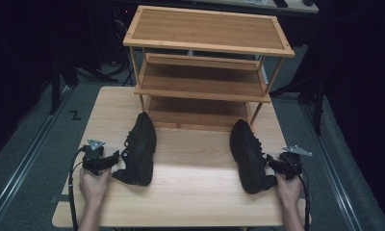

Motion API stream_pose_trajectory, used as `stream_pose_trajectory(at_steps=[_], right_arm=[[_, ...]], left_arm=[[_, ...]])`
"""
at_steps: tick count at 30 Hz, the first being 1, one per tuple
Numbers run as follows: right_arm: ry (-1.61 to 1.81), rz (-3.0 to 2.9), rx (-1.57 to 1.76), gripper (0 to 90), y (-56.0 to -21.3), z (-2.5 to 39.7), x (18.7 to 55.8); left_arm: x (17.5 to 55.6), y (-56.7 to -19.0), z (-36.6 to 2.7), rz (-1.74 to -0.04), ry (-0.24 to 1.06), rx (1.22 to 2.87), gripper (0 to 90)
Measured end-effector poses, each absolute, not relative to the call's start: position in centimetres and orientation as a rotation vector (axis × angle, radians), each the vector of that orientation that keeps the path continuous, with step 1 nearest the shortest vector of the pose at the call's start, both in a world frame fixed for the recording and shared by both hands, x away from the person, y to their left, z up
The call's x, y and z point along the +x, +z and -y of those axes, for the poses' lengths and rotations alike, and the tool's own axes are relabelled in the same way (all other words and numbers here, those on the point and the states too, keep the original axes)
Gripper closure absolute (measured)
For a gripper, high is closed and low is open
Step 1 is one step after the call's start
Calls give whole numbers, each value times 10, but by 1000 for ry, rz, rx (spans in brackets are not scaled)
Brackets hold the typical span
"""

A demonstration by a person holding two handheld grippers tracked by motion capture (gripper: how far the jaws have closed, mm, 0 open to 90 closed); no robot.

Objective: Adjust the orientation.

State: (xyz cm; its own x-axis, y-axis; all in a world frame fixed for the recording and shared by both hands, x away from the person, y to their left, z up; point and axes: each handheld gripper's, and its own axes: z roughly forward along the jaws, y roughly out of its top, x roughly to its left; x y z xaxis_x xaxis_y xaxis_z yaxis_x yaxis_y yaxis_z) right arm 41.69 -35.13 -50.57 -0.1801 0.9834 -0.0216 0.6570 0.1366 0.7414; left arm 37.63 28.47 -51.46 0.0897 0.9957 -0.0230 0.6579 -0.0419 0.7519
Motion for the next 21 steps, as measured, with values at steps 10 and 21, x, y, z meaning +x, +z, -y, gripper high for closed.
stream_pose_trajectory(at_steps=[10,21], right_arm=[[828,-1913,1565,391,-506,351,417],[841,-1918,1565,377,-506,352,417]], left_arm=[[376,-515,-285,-1625,712,1769,321],[376,-515,-287,-1635,701,1761,294]])
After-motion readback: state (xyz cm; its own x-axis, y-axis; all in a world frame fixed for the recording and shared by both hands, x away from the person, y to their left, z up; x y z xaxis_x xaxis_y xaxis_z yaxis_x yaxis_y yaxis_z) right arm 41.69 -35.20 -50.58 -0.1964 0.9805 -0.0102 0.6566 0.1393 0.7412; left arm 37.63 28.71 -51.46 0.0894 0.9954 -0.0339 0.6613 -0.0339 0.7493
